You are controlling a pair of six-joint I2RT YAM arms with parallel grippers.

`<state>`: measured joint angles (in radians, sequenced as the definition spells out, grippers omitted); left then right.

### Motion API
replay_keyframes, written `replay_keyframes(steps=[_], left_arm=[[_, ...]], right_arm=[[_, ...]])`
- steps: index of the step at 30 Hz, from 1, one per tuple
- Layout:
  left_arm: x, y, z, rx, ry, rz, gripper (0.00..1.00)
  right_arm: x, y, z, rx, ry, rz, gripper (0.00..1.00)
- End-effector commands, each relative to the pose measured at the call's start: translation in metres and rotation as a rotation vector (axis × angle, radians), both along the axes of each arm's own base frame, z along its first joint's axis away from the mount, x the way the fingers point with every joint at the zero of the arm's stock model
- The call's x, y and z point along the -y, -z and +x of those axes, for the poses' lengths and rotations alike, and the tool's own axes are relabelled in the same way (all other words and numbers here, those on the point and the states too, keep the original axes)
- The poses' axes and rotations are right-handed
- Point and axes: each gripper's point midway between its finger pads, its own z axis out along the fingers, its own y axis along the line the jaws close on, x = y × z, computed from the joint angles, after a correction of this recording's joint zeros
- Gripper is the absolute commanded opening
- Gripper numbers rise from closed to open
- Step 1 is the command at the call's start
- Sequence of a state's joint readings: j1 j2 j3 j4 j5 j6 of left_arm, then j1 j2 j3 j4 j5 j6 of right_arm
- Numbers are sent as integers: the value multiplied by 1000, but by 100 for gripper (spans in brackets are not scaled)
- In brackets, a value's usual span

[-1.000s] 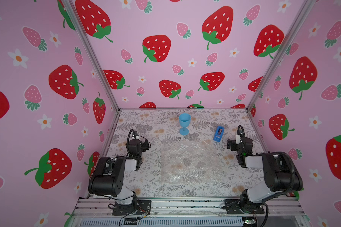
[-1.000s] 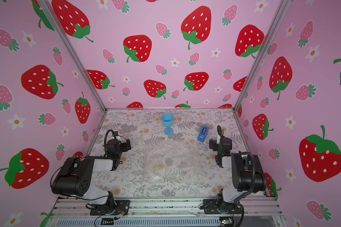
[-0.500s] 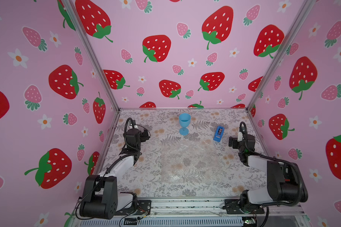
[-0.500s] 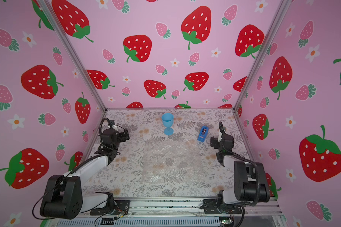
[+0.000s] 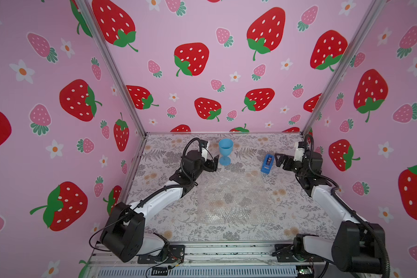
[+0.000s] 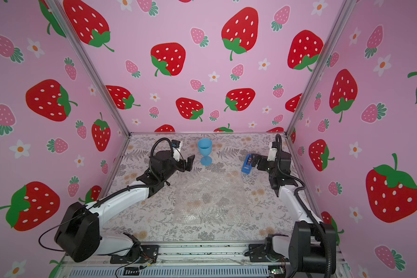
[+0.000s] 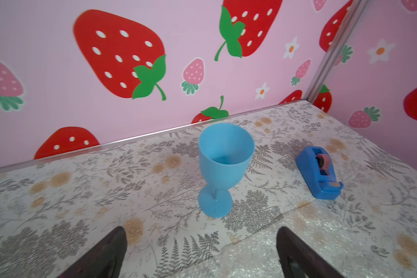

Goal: Wrap wine glasses in bubble wrap
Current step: Pick up the wine glass at the center of the board.

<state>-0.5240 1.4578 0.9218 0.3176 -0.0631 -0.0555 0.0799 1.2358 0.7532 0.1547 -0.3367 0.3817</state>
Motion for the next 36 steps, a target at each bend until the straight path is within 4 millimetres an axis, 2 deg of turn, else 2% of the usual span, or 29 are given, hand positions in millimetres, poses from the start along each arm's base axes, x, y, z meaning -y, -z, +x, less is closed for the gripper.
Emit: replay_keyframes(steps=[1, 7, 10, 18, 21, 24, 31, 36], left_arm=[[29, -11, 11, 11, 107, -38, 99], [60, 5, 12, -37, 170, -29, 100], [67, 22, 11, -85, 179, -39, 100], [48, 61, 7, -167, 81, -20, 100], [48, 68, 19, -161, 84, -21, 100], [57, 65, 34, -119, 138, -44, 99], [78, 60, 65, -19, 208, -63, 99], [86, 60, 88, 23, 209, -65, 99]], right_arm=[[-37, -11, -15, -30, -140, 65, 99], [-46, 6, -22, -110, -114, 14, 100], [-63, 16, -28, -155, -153, -5, 99], [-99, 63, -45, -286, -204, -36, 96], [-110, 74, -48, -305, -233, -36, 92], [-117, 77, -51, -302, -256, -45, 92], [-118, 78, -56, -287, -278, -68, 92], [-116, 78, -60, -280, -288, -86, 92]])
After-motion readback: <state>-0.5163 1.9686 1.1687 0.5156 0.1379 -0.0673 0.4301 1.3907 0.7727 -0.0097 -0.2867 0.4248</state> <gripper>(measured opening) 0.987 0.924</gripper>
